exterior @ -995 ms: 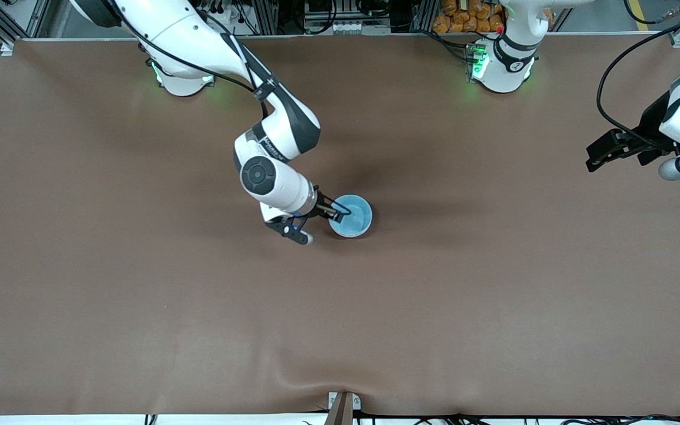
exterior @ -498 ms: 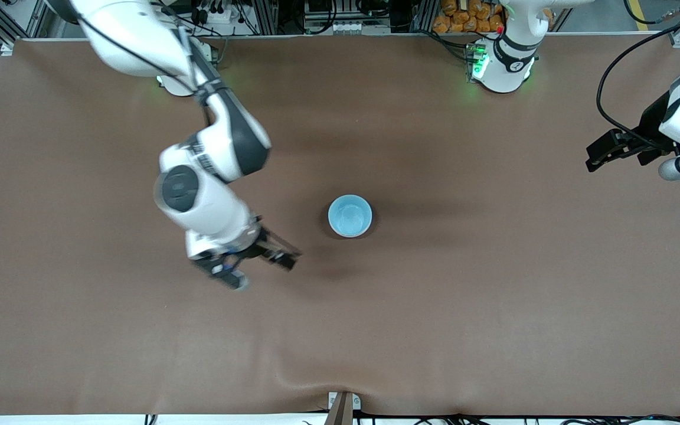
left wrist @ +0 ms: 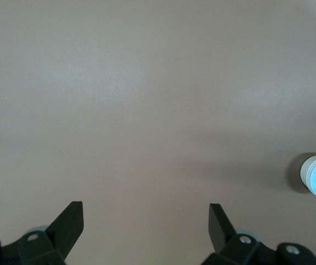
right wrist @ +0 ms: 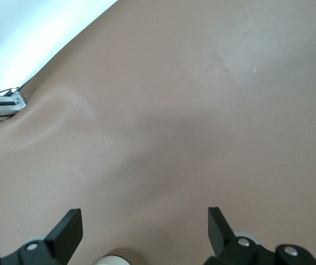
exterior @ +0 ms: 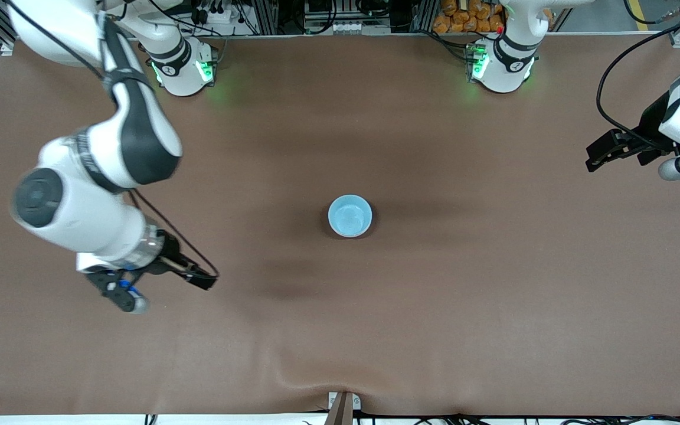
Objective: Stack pink and blue bowls on white bowl
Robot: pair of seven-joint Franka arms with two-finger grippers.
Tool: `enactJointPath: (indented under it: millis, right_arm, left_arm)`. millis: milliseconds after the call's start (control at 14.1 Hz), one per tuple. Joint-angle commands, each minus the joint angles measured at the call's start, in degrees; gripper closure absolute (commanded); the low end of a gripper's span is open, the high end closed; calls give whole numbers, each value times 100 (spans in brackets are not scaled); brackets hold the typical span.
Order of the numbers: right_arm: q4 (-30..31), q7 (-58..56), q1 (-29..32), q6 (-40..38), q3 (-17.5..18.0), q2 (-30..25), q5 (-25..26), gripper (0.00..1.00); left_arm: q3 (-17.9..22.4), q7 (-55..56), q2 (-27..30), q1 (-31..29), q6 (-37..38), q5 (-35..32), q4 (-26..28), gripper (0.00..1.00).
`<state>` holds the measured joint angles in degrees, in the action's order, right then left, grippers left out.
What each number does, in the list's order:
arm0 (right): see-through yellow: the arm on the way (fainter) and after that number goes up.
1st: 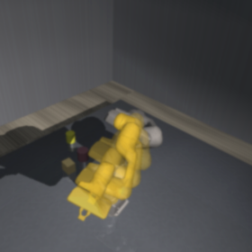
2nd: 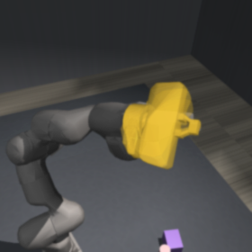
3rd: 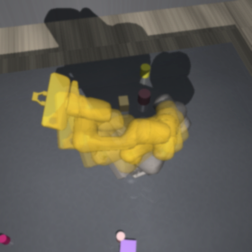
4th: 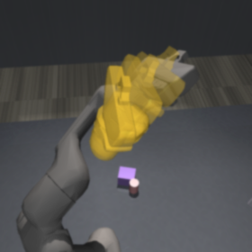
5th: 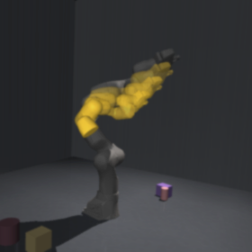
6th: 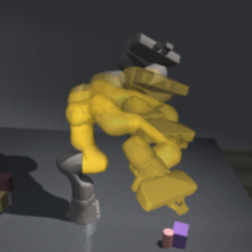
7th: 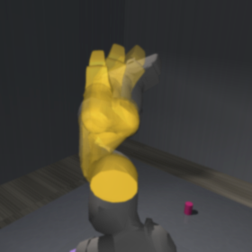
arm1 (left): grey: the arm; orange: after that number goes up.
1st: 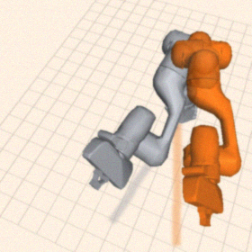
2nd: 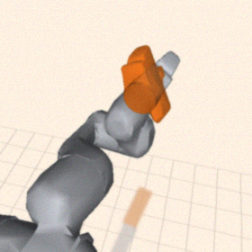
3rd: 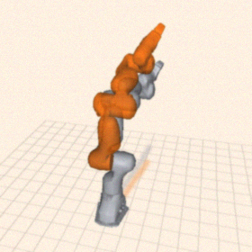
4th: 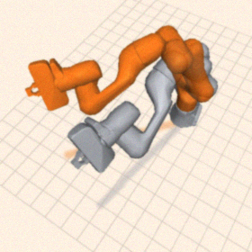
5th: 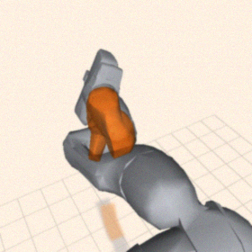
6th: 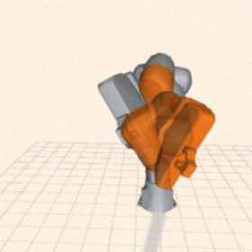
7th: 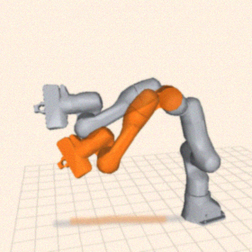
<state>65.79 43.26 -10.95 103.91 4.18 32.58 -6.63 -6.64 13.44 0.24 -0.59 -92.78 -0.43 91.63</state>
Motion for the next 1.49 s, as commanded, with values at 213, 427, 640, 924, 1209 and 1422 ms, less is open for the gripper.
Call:
enactJointPath:
  millis: [213,427,640,924,1209,1422]
  right_arm:
    - [-23,-2152,734,-1214,197,-813,179,0]
    - [21,-3487,1042,-1846,145,-1454,338,0]
    - [204,-3711,1034,-2287,-145,-2017,338,0]
    - [1756,-3728,1007,-1877,-137,-3246,786,0]
    - [2499,-3728,981,-1664,-41,-3680,926,0]
    - [2403,-3755,981,-1603,-14,-3619,1076,0]
  left_arm:
    - [-30,-79,125,-46,23,113,74,0]
    - [-57,-88,143,-29,84,113,66,0]
    - [-162,-88,134,7,102,78,66,0]
    - [-171,-96,116,-2,93,78,57,0]
    - [-267,-123,134,7,260,78,74,0]
    - [-277,-123,212,-28,313,60,74,0]
